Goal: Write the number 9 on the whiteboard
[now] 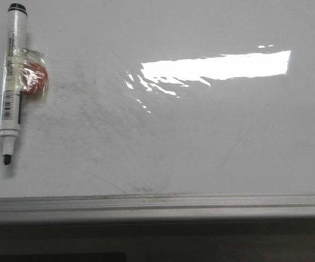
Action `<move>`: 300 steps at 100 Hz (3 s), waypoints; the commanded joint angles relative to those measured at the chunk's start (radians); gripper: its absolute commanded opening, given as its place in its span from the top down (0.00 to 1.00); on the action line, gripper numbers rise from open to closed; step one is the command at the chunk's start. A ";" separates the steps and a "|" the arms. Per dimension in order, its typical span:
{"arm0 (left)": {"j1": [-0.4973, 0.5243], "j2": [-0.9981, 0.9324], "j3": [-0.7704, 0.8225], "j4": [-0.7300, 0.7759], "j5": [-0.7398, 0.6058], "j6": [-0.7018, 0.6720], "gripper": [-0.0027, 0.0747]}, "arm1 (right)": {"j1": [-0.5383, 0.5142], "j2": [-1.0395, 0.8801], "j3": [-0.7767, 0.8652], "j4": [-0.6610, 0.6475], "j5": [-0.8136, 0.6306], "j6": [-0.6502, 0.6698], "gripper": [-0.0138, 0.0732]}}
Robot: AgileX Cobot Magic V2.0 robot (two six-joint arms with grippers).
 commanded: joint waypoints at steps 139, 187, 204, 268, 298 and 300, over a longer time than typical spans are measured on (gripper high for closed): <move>0.000 -0.027 0.039 0.009 -0.158 -0.001 0.99 | -0.007 -0.023 0.012 -0.003 -0.137 -0.005 0.91; 0.000 -0.027 0.039 0.007 -0.241 -0.001 0.99 | -0.007 -0.023 0.012 0.002 -0.274 -0.005 0.91; 0.000 -0.027 0.039 0.007 -0.306 -0.003 0.99 | -0.007 -0.022 0.008 0.018 -0.286 0.001 0.91; 0.000 0.129 -0.257 0.042 -0.078 -0.001 0.95 | 0.013 0.244 -0.262 0.150 -0.029 0.001 0.91; 0.000 0.135 -0.242 -0.102 -0.272 -0.001 0.36 | 0.013 0.244 -0.254 0.150 -0.055 0.001 0.91; 0.000 0.141 -0.242 -0.102 -0.272 -0.001 0.37 | 0.013 0.244 -0.254 0.150 -0.055 0.001 0.91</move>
